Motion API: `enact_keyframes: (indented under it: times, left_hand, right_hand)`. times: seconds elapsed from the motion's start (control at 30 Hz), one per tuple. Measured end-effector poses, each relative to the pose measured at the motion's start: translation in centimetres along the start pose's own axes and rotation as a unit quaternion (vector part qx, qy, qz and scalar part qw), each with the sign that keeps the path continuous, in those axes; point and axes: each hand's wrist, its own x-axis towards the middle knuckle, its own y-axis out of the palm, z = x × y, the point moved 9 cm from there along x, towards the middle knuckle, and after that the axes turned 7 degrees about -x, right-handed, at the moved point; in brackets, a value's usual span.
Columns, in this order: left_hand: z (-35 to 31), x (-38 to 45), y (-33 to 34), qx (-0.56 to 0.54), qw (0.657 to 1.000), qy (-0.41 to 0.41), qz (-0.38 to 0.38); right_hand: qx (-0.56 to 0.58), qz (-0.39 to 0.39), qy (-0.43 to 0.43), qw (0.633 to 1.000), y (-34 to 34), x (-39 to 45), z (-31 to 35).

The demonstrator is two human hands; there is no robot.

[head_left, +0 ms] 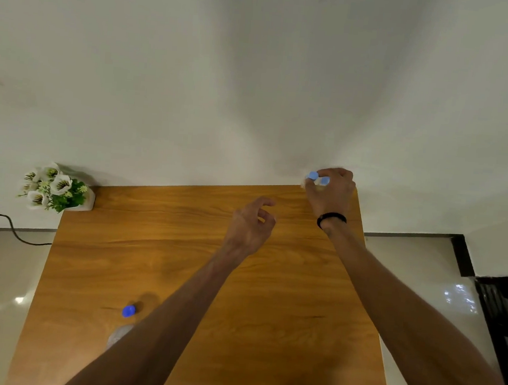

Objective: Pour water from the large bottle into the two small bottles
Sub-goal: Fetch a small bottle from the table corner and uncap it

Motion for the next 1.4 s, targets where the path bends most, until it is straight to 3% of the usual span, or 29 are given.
enact_keyframes:
  times: [0.13, 0.4, 0.67, 0.83, 1.13, 1.4]
  left_hand:
    - [-0.8, -1.5, 0.0, -0.009, 1.0, 0.004, 0.001]
    - [-0.4, -7.4, -1.9, -0.035, 0.999, 0.038, 0.004]
    - [8.3, -17.4, -5.2, -0.164, 0.984, -0.017, 0.063]
    - [12.7, -23.3, -9.1, -0.206, 0.977, -0.02, 0.051]
    - [18.0, -28.9, -13.6, -0.227, 0.97, -0.011, 0.088]
    - [17.2, -30.4, -14.1, -0.133, 0.977, 0.072, 0.147]
  right_hand:
    - [0.068, -0.024, 0.005, 0.997, -3.1, -2.7, 1.3]
    - [0.178, 0.079, 0.079, 0.978, -4.7, -13.0, 2.2]
    - [0.344, 0.237, 0.206, 0.885, -0.8, -29.0, 2.6]
    - [0.344, 0.288, 0.209, 0.869, 0.6, -37.2, 5.1]
    - [0.251, 0.29, 0.219, 0.897, 2.9, -44.4, 7.5]
    - [0.25, 0.299, 0.215, 0.895, 3.4, -45.6, 8.7]
